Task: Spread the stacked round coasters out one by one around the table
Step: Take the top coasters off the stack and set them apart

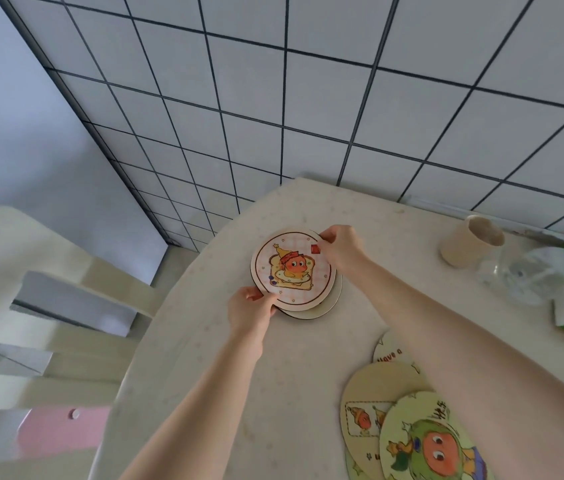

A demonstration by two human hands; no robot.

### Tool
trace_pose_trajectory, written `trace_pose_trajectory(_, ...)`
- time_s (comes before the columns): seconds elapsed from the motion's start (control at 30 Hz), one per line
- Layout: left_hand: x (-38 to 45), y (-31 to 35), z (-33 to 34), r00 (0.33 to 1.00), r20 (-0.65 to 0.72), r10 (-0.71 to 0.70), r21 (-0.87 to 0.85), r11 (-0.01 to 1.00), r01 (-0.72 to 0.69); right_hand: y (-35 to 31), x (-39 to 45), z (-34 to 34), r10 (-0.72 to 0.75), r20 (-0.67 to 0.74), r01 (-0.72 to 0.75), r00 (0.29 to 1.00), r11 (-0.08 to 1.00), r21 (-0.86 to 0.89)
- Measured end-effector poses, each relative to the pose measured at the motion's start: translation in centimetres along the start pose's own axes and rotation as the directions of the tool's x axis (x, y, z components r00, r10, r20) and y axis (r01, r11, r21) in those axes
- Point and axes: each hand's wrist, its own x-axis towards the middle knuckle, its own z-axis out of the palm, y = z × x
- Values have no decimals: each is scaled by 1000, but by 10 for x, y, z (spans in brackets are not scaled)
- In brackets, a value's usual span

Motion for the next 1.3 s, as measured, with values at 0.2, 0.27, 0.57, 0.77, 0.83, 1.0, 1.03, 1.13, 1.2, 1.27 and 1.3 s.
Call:
trace_pose_trajectory(0.2, 8, -10, 5, 998, -33, 63, 210, 976, -54, 12, 20, 12, 3, 18, -1, 1000, 996, -91)
trace_pose_trajectory(0.27, 7, -8, 6, 990, -43, 131, 296, 948, -113, 11, 22, 12, 1, 7, 0, 1000, 995, -96)
trace_pose_trajectory(0.57, -10, -5, -5, 997, 31, 75, 154, 985, -79, 7, -4, -8, -14, -7, 14, 1000, 1000, -26)
trace_pose_trajectory(0.77, -45, -8, -28, 991, 45, 125, 32, 991, -127, 7, -60, -22, 13, 6, -13, 1000, 996, 87)
trace_pose_trajectory(0.83, -60, -12, -45, 991, 56, 119, 28, 992, -121, 14, -90, -21, 33, 45, -39, 998, 989, 143)
trace_pose_trajectory(1.0, -93, -39, -95, 997, 35, 64, 101, 993, -67, 46, -168, 1, 101, 104, -126, 989, 955, 270)
trace_pose_trajectory(1.03, -99, -47, -107, 998, 26, 52, 117, 992, -54, 54, -182, 8, 115, 117, -143, 986, 953, 267)
trace_pose_trajectory(1.13, -114, -74, -138, 1000, 10, 25, 135, 990, -26, 80, -219, 32, 152, 150, -182, 977, 961, 210)
trace_pose_trajectory(1.2, -120, -92, -153, 1000, -1, 10, 158, 987, -9, 95, -237, 47, 172, 164, -201, 971, 963, 180)
trace_pose_trajectory(1.27, -126, -106, -165, 1000, -16, 3, 198, 980, 0, 107, -253, 60, 188, 168, -214, 968, 965, 150)
trace_pose_trajectory(1.3, -129, -112, -170, 1000, -23, 4, 218, 976, 2, 111, -259, 65, 196, 170, -221, 966, 965, 143)
